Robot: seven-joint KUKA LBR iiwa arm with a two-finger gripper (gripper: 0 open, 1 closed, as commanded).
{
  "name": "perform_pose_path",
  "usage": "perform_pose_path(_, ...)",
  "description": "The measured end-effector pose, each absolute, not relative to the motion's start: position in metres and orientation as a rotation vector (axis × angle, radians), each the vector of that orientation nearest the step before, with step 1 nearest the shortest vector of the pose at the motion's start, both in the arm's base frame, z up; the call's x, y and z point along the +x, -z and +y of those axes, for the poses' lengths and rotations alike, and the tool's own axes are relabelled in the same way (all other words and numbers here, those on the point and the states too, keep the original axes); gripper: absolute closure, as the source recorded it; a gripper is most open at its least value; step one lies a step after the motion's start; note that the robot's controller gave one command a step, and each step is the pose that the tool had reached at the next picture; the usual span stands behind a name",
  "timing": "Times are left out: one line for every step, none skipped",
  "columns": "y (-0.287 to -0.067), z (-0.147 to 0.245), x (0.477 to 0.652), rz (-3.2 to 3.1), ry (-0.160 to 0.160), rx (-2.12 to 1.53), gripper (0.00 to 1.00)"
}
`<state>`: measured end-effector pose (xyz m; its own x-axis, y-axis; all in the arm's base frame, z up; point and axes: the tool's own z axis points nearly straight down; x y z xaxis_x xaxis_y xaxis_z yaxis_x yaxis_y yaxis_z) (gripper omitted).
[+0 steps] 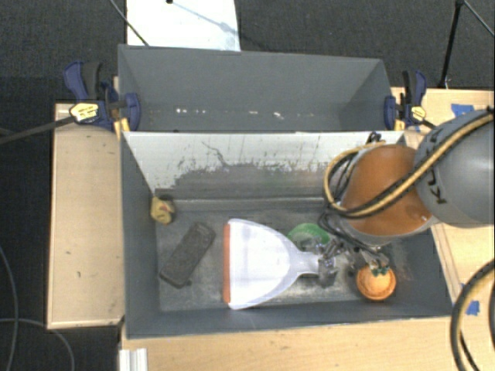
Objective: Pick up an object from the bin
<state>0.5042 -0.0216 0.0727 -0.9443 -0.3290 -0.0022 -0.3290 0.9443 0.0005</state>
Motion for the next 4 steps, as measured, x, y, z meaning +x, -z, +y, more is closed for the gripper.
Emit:
perform_pose_path(-0.08, -0.021, 0.504, 3.098, -0.002, -0.525, 1.0)
perform_pose_path(-0.091, -0.021, 0.504, 3.096, -0.001, -0.524, 1.0)
perform_pose_path(-0.096, -0.022, 0.505, 3.094, 0.0, -0.524, 1.0)
perform_pose_path(-0.104, -0.021, 0.503, 3.102, -0.002, -0.526, 1.0)
